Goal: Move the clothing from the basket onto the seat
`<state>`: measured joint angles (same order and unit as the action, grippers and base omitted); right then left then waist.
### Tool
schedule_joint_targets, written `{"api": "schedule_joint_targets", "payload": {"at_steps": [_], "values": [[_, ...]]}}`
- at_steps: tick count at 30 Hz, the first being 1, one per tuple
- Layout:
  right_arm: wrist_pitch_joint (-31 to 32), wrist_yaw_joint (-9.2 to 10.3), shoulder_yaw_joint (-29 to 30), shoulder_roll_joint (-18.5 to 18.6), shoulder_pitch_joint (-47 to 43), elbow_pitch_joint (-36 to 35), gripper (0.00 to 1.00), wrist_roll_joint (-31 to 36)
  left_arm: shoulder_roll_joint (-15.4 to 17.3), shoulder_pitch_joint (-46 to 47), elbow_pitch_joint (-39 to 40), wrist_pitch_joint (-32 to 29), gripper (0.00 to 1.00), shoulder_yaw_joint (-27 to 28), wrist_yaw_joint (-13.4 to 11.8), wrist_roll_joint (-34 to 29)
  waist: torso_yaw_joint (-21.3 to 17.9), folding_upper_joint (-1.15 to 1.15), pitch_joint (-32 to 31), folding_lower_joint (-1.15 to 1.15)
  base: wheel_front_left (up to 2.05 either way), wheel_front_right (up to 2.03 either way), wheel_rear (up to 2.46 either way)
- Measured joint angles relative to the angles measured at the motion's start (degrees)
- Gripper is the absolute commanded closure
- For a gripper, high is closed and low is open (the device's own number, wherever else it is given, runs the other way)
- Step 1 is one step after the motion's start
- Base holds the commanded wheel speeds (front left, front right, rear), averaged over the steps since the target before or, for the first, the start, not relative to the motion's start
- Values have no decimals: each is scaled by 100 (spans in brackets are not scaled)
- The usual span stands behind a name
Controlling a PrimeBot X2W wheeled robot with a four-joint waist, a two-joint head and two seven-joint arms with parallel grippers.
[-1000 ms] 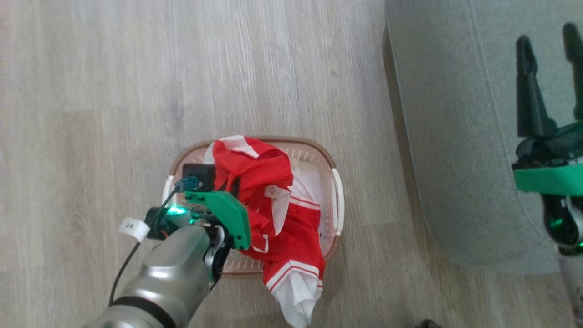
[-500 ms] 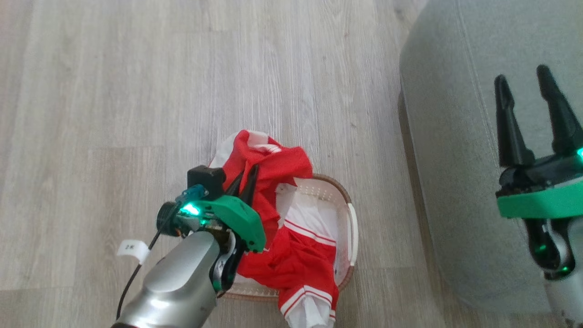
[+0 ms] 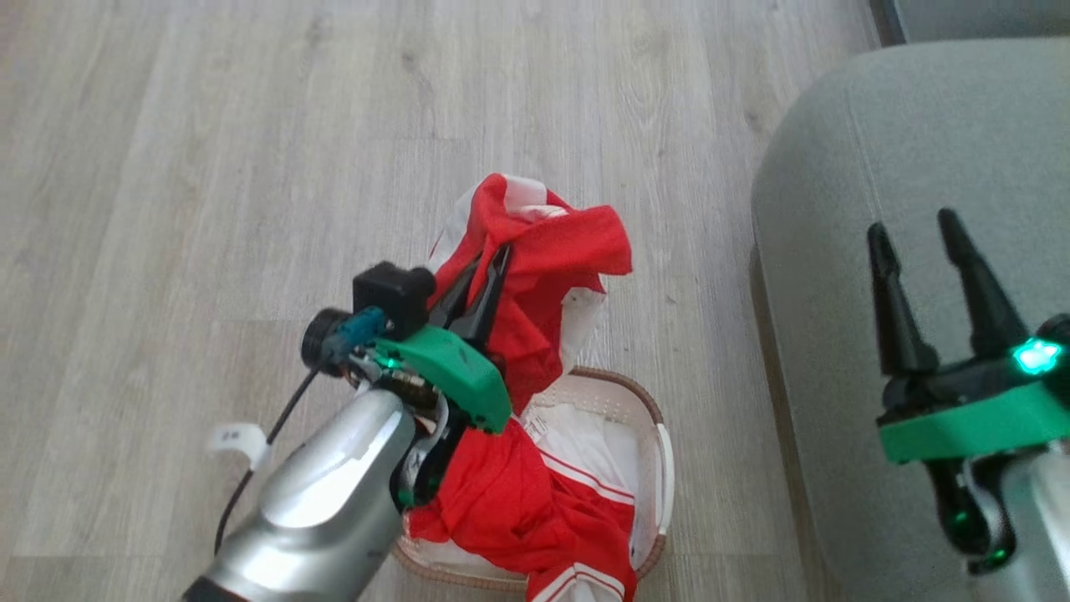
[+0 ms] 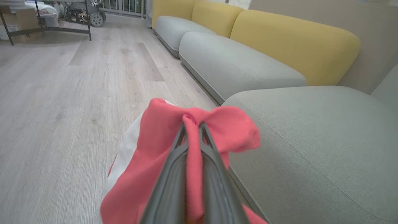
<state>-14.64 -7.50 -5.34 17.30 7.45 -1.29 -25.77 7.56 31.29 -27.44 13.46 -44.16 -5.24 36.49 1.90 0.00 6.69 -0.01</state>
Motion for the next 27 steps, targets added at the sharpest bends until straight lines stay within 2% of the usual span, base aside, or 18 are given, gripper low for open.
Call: {"api": "schedule_joint_targets", "payload": {"at_steps": [15,27], "values": [[0,0,-450,-211,-379,165,0,-11,314,189,901,-464,100,-20,-134,-9,115,0,-426,0,0,0,0],[0,0,-833,-222,-404,182,0,8,400,188,1174,-635,100,-86,-183,-7,114,0,-500,0,0,0,0]]}}
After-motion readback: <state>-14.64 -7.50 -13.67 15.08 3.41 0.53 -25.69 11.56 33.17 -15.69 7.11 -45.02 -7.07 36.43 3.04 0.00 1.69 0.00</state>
